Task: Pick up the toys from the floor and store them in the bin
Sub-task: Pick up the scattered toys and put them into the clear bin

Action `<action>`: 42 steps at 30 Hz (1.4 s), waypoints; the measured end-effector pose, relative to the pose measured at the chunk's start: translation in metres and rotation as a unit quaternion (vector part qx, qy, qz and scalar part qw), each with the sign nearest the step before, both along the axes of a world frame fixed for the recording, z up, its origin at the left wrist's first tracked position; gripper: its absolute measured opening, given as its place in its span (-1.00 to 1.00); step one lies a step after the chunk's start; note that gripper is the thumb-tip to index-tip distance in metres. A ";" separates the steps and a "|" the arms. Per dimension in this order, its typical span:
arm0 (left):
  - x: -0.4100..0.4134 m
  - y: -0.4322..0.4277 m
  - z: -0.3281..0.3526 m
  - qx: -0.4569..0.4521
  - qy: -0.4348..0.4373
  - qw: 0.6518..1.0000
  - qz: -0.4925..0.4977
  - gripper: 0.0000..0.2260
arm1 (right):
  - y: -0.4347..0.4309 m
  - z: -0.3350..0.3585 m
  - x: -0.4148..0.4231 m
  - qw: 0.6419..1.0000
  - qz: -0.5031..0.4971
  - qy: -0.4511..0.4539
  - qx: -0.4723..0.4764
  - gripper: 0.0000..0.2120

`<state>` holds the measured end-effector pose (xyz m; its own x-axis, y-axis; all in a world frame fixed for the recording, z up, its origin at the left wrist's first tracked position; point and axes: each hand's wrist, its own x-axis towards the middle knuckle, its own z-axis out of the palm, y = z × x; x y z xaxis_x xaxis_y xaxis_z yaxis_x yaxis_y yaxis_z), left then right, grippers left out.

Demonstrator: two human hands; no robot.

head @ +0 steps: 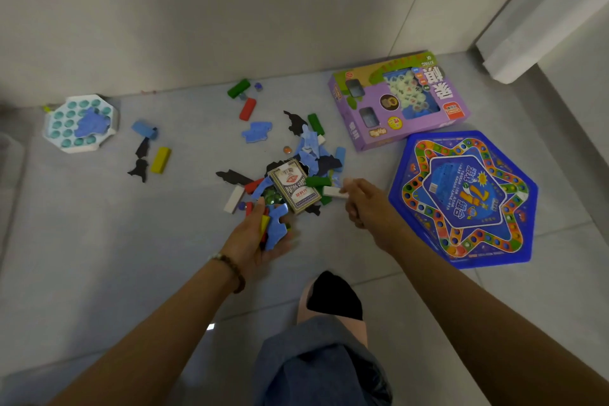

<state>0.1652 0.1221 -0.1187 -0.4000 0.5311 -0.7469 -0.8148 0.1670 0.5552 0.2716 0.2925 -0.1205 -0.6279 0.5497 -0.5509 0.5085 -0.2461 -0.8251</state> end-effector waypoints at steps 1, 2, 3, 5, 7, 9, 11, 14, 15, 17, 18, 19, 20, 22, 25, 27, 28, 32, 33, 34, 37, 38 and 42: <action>-0.001 -0.001 0.000 0.000 -0.002 1.000 0.000 -0.57 | -0.001 -0.001 -0.002 0.997 0.038 -0.024 0.060 -0.82; -0.001 -0.001 0.000 -0.001 -0.003 1.000 0.002 -0.55 | -0.001 -0.003 -0.002 0.989 0.072 -0.049 0.117 -0.83; -0.002 -0.001 0.001 -0.007 -0.002 1.000 0.006 -0.55 | -0.001 -0.005 -0.003 0.978 0.104 -0.073 0.166 -0.78; -0.004 -0.002 0.002 -0.020 0.000 1.000 0.016 -0.55 | 0.001 -0.009 -0.007 0.951 0.162 -0.122 0.233 -0.71; -0.006 -0.005 0.002 -0.019 -0.011 1.000 0.021 -0.55 | 0.003 -0.012 -0.013 0.926 0.199 -0.166 0.274 -0.71; -0.009 -0.008 -0.002 -0.005 -0.015 1.000 0.022 -0.56 | 0.003 -0.016 -0.018 0.907 0.213 -0.202 0.303 -0.72; -0.013 -0.009 -0.002 0.012 -0.011 1.000 0.023 -0.59 | 0.002 -0.017 -0.019 0.889 0.224 -0.229 0.327 -0.71; -0.021 -0.010 0.005 0.023 -0.023 0.999 0.041 -0.61 | -0.006 -0.005 -0.019 0.899 0.208 -0.217 0.319 -0.70; -0.024 -0.012 0.009 0.009 -0.022 0.999 0.040 -0.59 | -0.010 0.004 -0.022 0.923 0.175 -0.185 0.287 -0.71; -0.034 -0.020 0.020 -0.004 -0.011 0.999 0.033 -0.53 | -0.023 0.029 -0.039 0.968 0.122 -0.097 0.196 -0.74; -0.042 -0.024 0.029 -0.006 0.002 0.999 0.034 -0.50 | -0.034 0.045 -0.050 0.982 0.119 -0.053 0.137 -0.76; -0.051 -0.029 0.039 -0.003 0.016 0.999 0.045 -0.49 | -0.047 0.062 -0.062 0.989 0.126 -0.009 0.075 -0.80; -0.062 -0.036 0.052 0.001 0.026 0.998 0.060 -0.47 | -0.061 0.079 -0.075 0.989 0.141 0.033 0.024 -0.82; -0.086 -0.053 0.081 0.015 0.046 0.996 0.073 -0.46 | -0.093 0.109 -0.105 0.980 0.175 0.082 -0.043 -0.83; -0.120 -0.097 0.131 -0.027 0.100 0.988 0.111 -0.54 | -0.147 0.149 -0.157 0.967 0.224 0.090 -0.077 -0.77; -0.140 -0.137 0.162 -0.060 0.134 0.976 0.159 -0.64 | -0.184 0.174 -0.191 0.958 0.268 0.086 -0.055 -0.75; -0.149 -0.158 0.176 -0.078 0.157 0.970 0.165 -0.68 | -0.204 0.186 -0.208 0.951 0.293 0.085 -0.041 -0.76; -0.189 -0.248 0.220 -0.116 0.239 0.942 0.205 -0.77 | -0.292 0.229 -0.269 0.924 0.363 0.109 -0.039 -0.74; -0.201 -0.270 0.228 -0.121 0.256 0.933 0.220 -0.77 | -0.314 0.237 -0.283 0.920 0.371 0.117 -0.055 -0.73; -0.211 -0.290 0.235 -0.127 0.271 0.925 0.235 -0.77 | -0.335 0.244 -0.297 0.915 0.378 0.121 -0.070 -0.74; -0.236 -0.344 0.244 -0.136 0.270 0.911 0.279 -0.70 | -0.395 0.253 -0.332 0.902 0.403 0.109 -0.113 -0.74; -0.243 -0.360 0.243 -0.129 0.251 0.915 0.290 -0.69 | -0.412 0.253 -0.342 0.901 0.401 0.097 -0.134 -0.72; -0.256 -0.419 0.229 -0.070 0.153 0.929 0.331 -0.54 | -0.454 0.242 -0.369 0.897 0.361 0.034 -0.251 -0.73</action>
